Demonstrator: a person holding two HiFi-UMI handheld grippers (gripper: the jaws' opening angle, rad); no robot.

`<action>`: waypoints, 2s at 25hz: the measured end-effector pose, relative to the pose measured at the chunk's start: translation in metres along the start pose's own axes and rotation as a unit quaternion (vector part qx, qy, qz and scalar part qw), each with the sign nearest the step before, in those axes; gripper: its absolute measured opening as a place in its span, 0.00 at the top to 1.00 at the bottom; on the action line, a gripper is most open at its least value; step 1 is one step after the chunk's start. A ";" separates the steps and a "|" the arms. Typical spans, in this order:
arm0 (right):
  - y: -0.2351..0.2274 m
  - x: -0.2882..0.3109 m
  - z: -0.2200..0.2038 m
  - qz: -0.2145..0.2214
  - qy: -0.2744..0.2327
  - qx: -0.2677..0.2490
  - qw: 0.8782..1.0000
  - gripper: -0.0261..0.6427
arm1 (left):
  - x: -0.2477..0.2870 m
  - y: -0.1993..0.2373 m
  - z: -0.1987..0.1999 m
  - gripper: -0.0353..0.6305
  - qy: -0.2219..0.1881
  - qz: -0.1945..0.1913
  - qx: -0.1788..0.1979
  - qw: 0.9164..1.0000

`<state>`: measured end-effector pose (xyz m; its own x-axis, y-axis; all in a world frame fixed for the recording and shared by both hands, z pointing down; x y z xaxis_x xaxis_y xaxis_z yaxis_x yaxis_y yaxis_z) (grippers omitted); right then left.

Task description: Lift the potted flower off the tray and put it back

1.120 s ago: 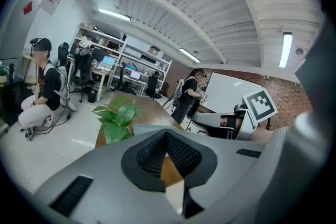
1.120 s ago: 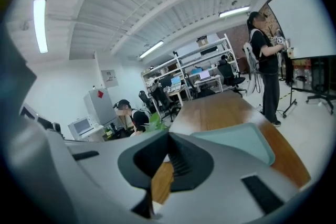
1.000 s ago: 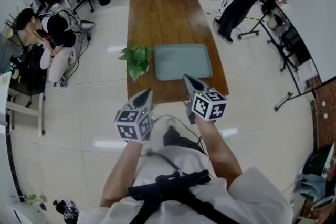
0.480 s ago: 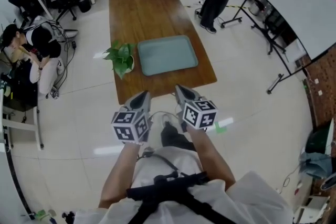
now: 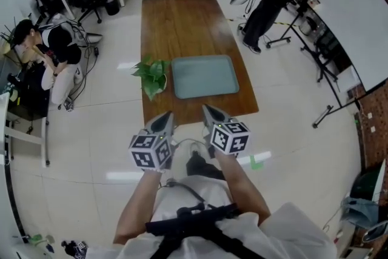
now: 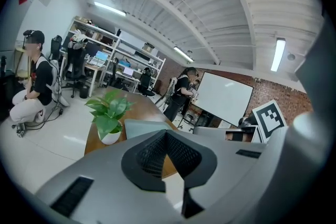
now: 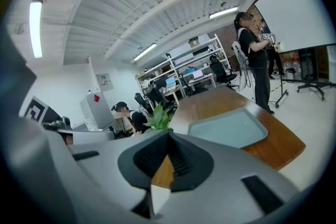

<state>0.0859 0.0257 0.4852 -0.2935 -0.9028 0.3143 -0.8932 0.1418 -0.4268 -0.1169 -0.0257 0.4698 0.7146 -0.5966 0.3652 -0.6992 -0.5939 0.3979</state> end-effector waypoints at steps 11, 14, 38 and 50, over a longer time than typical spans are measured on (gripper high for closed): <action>-0.035 0.089 0.020 0.028 0.056 -0.007 0.998 0.83 | 0.031 0.024 0.018 0.95 -0.020 0.053 -0.030 0.998; -0.045 0.118 0.027 0.041 0.075 -0.008 0.996 0.75 | 0.039 0.027 0.022 0.95 -0.025 0.069 -0.037 0.997; -0.068 0.296 -0.019 0.122 0.222 0.026 0.967 0.77 | 0.085 0.050 0.026 0.95 -0.033 0.167 -0.079 0.982; -0.068 0.300 -0.026 0.096 0.214 0.035 0.971 0.83 | 0.071 0.049 0.021 0.95 -0.033 0.191 -0.083 0.977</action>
<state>0.0499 -0.2443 0.6306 -0.5803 -0.6088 0.5410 -0.7873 0.2495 -0.5638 -0.1009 -0.1085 0.4973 0.3952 -0.7945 0.4610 -0.8979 -0.2282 0.3765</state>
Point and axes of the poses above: the fingertips, and each gripper's own axes: x forward along the fingers, y to its left, z out of its top, the point moved 9 cm from there along -x, backward along the fingers, and after that the axes turned 6 degrees about z, right-handed, at the moved point
